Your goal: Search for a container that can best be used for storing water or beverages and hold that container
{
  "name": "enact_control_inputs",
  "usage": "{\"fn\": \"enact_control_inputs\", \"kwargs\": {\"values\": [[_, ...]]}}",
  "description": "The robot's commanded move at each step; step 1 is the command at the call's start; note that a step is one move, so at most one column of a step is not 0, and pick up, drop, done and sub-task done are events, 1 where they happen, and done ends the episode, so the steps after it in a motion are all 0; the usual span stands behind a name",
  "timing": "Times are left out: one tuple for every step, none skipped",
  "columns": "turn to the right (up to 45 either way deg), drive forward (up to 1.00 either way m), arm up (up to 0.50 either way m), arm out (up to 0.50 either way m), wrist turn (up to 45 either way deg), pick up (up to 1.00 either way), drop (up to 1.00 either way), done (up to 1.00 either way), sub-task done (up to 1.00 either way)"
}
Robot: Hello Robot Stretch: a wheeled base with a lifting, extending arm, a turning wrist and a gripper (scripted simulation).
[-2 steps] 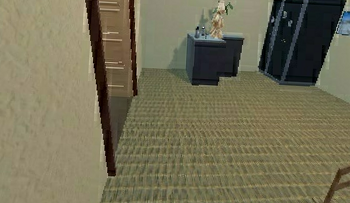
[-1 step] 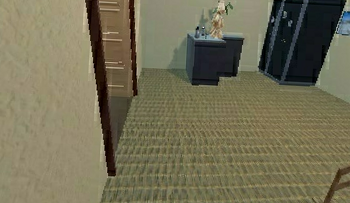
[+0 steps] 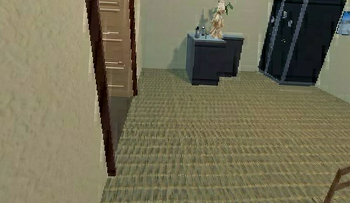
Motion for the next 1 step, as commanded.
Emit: {"fn": "enact_control_inputs", "kwargs": {"values": [[0.0, 0.00, 0.00, 0.00, 45.0, 0.00, 0.00, 0.00, 0.00]]}}
